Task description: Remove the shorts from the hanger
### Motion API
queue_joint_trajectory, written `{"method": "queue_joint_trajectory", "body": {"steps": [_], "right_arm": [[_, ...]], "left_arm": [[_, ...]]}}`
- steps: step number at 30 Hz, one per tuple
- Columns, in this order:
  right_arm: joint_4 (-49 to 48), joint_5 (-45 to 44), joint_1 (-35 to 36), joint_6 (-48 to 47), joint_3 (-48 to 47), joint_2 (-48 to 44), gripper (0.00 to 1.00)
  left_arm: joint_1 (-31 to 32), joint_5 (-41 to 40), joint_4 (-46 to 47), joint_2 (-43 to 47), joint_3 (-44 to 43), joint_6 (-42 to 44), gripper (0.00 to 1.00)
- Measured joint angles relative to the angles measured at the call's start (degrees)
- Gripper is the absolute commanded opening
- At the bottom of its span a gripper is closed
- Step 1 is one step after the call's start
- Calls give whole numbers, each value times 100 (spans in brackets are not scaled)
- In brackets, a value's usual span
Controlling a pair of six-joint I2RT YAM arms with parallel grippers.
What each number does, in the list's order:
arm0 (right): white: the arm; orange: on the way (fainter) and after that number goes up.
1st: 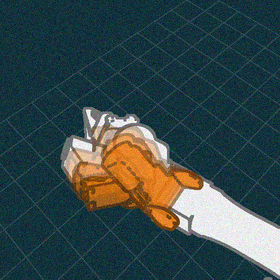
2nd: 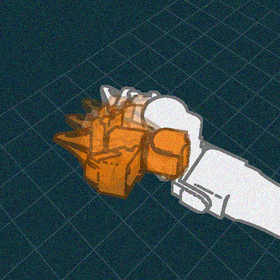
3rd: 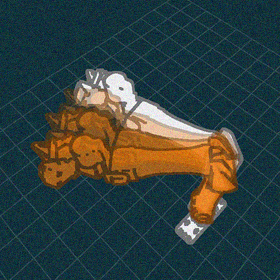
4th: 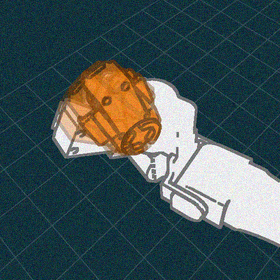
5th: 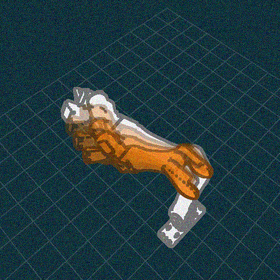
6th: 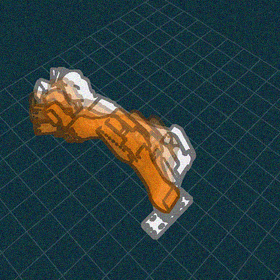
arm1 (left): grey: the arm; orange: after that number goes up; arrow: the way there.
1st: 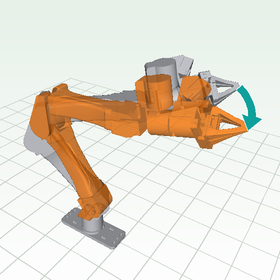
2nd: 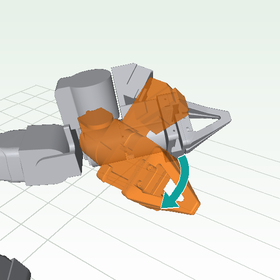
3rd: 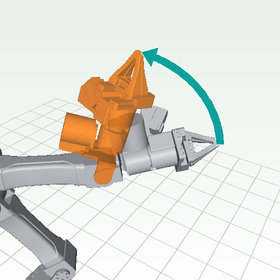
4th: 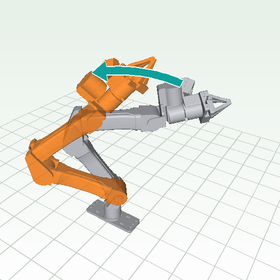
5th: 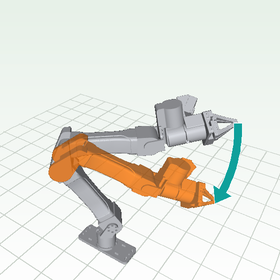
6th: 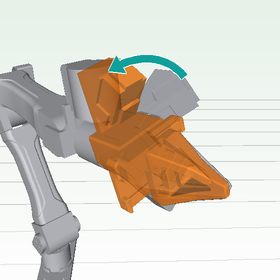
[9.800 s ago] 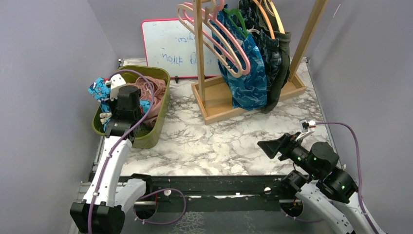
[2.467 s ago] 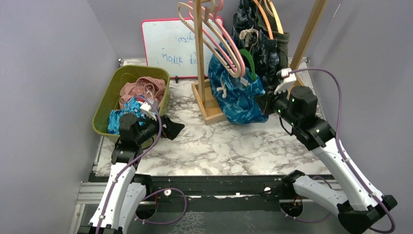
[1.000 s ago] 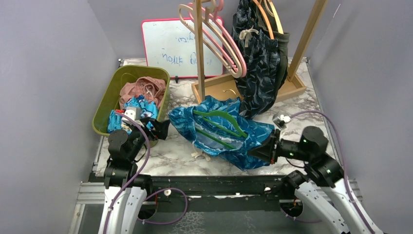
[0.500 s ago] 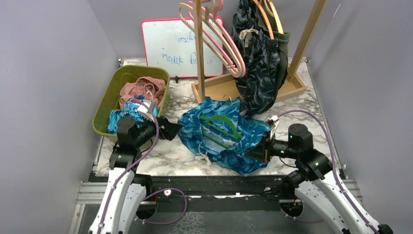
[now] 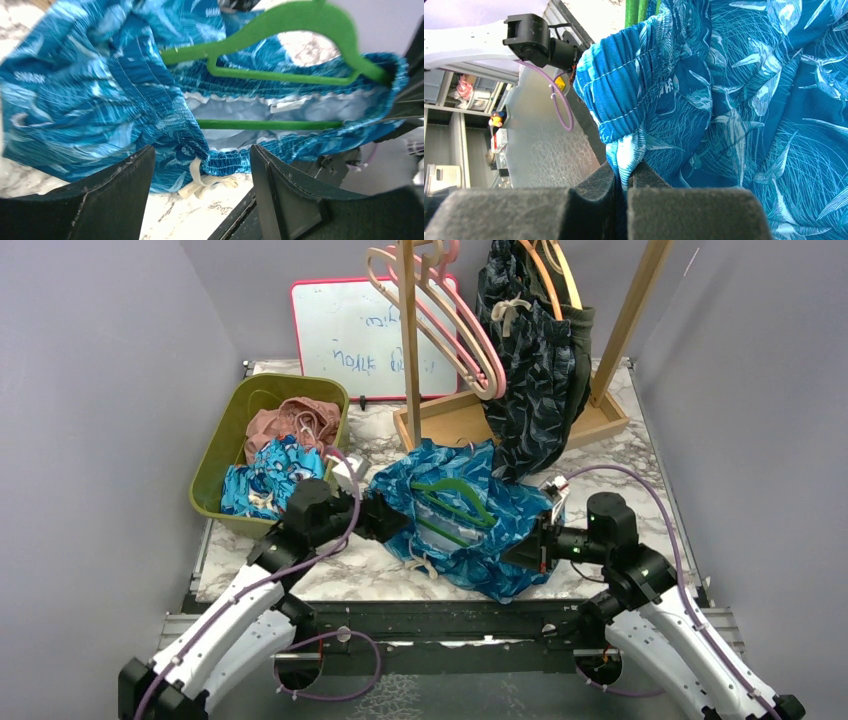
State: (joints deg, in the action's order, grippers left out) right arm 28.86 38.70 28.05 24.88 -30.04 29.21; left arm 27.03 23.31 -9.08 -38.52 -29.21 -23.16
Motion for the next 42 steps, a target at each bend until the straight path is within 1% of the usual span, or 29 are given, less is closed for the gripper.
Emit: {"method": "queue_joint_trajectory", "body": {"steps": [2, 5, 8, 12, 14, 16, 17, 18, 19, 20, 21, 22, 28, 35, 38, 42], "right_arm": [[2, 4, 0, 0, 0, -20, 1], [26, 15, 0, -2, 0, -66, 1], [87, 22, 0, -2, 0, -116, 1], [129, 22, 0, 0, 0, -260, 1], [131, 24, 0, 0, 0, -348, 1], [136, 37, 0, 0, 0, -396, 1], [136, 39, 0, 0, 0, -407, 1], [136, 39, 0, 0, 0, -411, 1], [140, 39, 0, 0, 0, -413, 1], [149, 39, 0, 0, 0, -413, 1], [166, 37, 0, 0, 0, -415, 1], [188, 37, 0, 2, 0, -415, 1], [295, 37, 0, 24, 0, -518, 1], [420, 96, 0, 28, -4, -542, 1], [619, 208, 0, -33, -142, -535, 1], [1001, 284, 0, -203, -625, -597, 1]], "left_arm": [[507, -507, -2, -269, -13, -96, 65], [1137, -1235, -28, -859, -103, -203, 63], [1572, -1969, -35, -1379, -275, -350, 63], [1956, -2789, -37, -1836, -560, -490, 62], [2059, -3101, -37, -2004, -717, -509, 59], [2087, -3373, -46, -2170, -881, -511, 57], [2090, -3510, -55, -2267, -964, -511, 52], [2098, -3646, -72, -2356, -1036, -509, 43], [2098, -3738, -90, -2413, -1080, -509, 30], [2098, -3836, -107, -2465, -1117, -516, 21], [2100, -3928, -140, -2500, -1145, -511, 17], [2100, -4006, -162, -2516, -1161, -522, 16], [2107, -4343, -282, -2503, -1163, -411, 0], [2065, -4929, -699, -2494, -1353, -227, 0], [1843, -5073, -879, -2437, -1484, -114, 0], [1419, -5056, -994, -2371, -1692, 17, 0]]}}
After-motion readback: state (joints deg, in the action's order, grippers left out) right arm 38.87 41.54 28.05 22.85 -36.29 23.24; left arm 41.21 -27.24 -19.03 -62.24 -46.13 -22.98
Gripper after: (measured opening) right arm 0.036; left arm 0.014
